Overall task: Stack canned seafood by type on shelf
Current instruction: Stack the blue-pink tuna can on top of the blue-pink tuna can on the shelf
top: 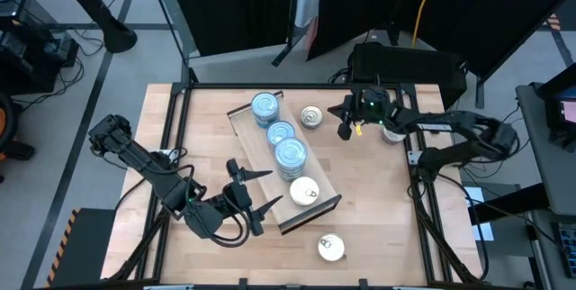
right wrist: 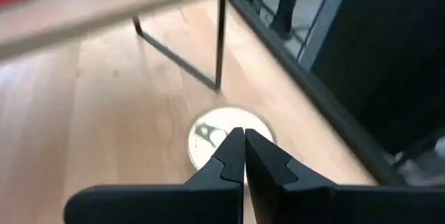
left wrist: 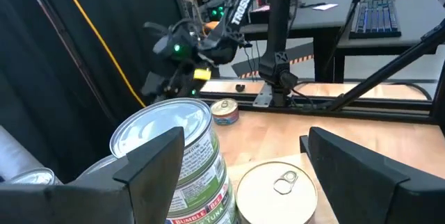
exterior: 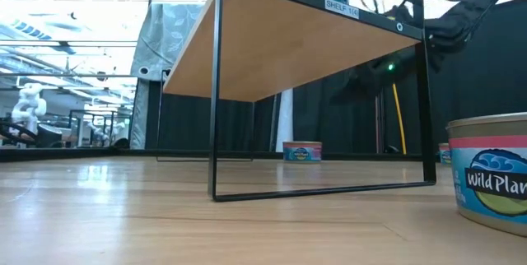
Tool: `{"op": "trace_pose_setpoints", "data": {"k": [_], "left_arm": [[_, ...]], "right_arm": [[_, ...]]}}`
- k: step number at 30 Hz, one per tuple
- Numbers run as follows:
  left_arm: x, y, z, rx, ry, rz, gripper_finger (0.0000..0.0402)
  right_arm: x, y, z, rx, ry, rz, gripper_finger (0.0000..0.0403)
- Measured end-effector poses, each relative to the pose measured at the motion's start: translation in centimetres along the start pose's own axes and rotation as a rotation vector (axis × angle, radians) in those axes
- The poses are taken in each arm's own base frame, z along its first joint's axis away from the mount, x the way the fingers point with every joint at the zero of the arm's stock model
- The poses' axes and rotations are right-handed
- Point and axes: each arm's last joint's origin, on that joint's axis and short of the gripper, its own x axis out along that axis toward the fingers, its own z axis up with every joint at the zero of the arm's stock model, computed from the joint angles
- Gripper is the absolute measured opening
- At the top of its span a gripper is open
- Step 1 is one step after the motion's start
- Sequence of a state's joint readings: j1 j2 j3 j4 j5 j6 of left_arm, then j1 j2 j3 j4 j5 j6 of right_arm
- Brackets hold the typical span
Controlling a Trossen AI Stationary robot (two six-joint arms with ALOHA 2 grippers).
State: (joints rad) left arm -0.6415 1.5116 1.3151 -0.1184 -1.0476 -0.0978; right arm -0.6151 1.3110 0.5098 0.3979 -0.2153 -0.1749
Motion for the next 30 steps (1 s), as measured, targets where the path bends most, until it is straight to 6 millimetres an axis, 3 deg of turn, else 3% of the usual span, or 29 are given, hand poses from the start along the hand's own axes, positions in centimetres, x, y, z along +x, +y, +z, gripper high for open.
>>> {"op": "trace_pose_setpoints", "data": {"k": [7, 12, 16, 22, 30], "left_arm": [[0.0, 0.0, 0.0, 0.007, 0.000, 0.002, 0.0306], [0.2, 0.2, 0.0, 0.002, 0.002, 0.011, 0.0306], [0.4, 0.3, 0.0, -0.001, 0.003, 0.017, 0.0306], [0.4, 0.3, 0.0, -0.024, 0.003, 0.017, 0.0306], [0.4, 0.3, 0.0, -0.026, 0.003, 0.017, 0.0306]], "right_arm": [[2.4, -0.2, -0.9, 0.085, 0.146, 0.051, 0.0004], [4.4, 0.4, -0.6, 0.067, 0.210, 0.093, 0.0004], [5.5, 0.4, -1.4, 0.070, 0.255, 0.101, 0.0002], [6.3, 0.4, -2.5, 0.066, 0.290, 0.107, 0.0001], [6.1, 0.4, -2.0, 0.072, 0.266, 0.102, 0.0001]]}}
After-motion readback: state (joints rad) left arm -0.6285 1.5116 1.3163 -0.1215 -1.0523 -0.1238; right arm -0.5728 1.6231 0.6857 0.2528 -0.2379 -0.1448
